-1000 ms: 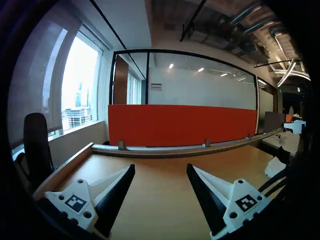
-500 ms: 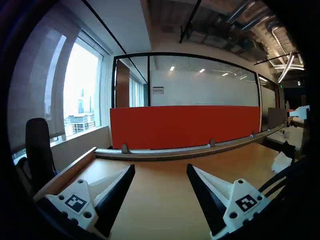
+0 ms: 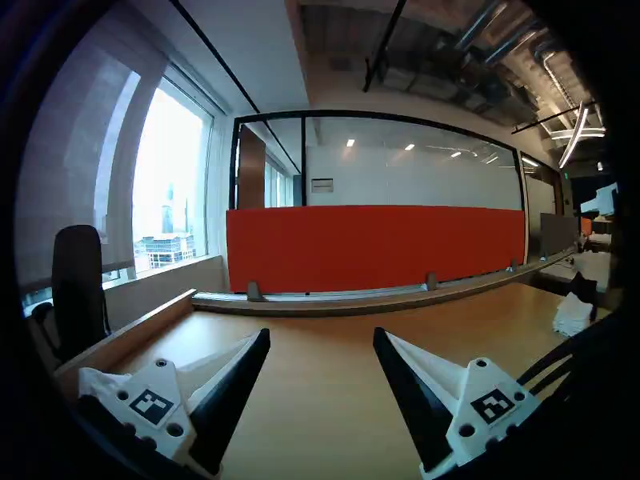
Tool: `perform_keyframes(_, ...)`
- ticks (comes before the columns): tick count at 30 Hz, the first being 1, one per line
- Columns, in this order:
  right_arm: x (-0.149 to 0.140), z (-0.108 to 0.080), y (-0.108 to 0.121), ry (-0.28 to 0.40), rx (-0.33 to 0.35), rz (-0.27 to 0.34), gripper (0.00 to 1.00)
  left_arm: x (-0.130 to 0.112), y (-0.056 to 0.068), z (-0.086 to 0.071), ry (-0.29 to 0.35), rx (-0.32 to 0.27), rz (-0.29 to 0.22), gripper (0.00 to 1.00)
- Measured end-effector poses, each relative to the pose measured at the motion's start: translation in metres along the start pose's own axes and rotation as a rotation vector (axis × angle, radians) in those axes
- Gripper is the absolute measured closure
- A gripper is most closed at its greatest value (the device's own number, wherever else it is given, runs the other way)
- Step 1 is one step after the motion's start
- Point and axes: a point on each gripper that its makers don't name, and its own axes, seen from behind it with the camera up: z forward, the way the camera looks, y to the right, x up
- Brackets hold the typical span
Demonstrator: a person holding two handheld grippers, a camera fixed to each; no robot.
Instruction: Fold towel
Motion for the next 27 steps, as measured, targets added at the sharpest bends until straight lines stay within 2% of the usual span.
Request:
perform_keyframes(6,-0.013,-0.001,0.004,0.011,-0.013,-0.002,0.06,-0.024,0.002,-0.004,0.007,0.003,-0.011,0.04)
perform_keyframes(18,-0.030,-0.003,0.007,0.038,-0.016,-0.014,0.05,-0.055,0.009,-0.012,0.031,0.009,-0.024,0.04)
perform_keyframes(27,-0.035,-0.002,0.011,0.048,-0.017,-0.011,0.05,-0.062,0.006,-0.013,0.055,0.019,-0.037,0.04)
